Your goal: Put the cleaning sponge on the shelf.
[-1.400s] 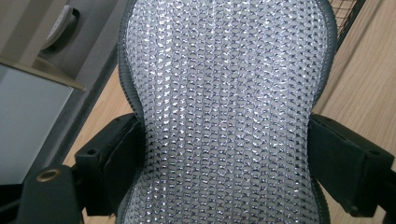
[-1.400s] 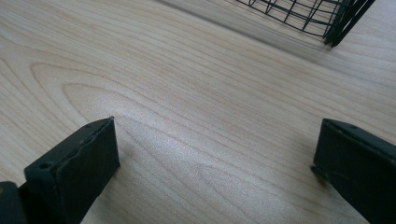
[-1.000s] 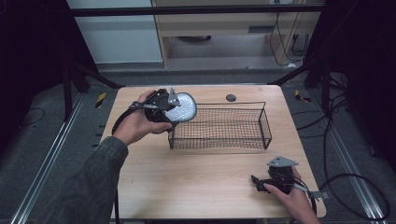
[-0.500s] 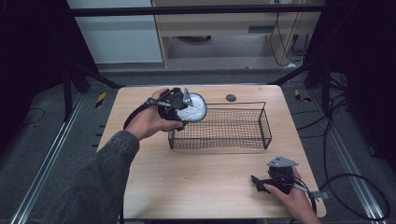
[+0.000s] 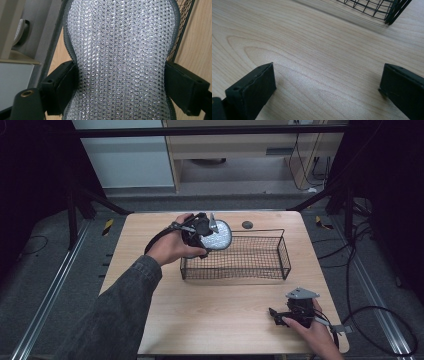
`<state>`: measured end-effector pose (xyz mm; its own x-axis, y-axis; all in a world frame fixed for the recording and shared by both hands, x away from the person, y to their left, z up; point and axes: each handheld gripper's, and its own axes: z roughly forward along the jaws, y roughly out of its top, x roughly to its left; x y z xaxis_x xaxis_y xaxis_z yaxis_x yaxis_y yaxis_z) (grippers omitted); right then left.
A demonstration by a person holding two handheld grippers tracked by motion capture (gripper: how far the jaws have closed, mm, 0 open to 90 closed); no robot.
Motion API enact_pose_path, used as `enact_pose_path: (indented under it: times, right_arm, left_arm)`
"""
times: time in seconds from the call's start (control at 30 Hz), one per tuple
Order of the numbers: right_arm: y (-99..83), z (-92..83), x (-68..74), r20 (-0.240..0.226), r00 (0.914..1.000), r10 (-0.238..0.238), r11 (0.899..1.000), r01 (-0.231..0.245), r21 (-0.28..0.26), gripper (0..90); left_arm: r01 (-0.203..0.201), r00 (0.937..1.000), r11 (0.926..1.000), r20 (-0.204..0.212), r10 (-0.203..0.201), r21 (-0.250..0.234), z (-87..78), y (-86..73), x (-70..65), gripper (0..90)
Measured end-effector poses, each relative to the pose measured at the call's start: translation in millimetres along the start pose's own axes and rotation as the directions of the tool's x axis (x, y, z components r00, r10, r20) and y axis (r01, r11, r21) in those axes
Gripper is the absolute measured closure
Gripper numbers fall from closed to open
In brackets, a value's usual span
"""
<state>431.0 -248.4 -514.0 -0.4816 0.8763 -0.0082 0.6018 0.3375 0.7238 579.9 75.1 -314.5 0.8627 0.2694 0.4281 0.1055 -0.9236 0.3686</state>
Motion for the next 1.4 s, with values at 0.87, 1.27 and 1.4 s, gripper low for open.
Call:
enact_pose_path:
  times: [0.87,1.27,1.4]
  right_arm:
    - [0.2,-0.2,-0.2,0.001,1.0000,-0.001,1.000,0.001,0.003,0.3]
    - [0.3,-0.1,-0.1,0.000,1.0000,-0.001,1.000,0.001,0.003,0.3]
    - [0.3,-0.1,-0.1,0.000,1.0000,-0.001,1.000,0.001,0.003,0.3]
  left_arm:
    - [-0.047,0.9985,0.9989,0.028,0.046,0.008,32.4,12.6,-5.4,15.1]
    - [-0.083,0.9964,0.9960,0.021,0.083,0.033,46.5,9.7,-13.8,14.9]
    - [-0.093,0.9956,0.9950,0.017,0.092,0.037,49.4,8.2,-15.3,14.8]
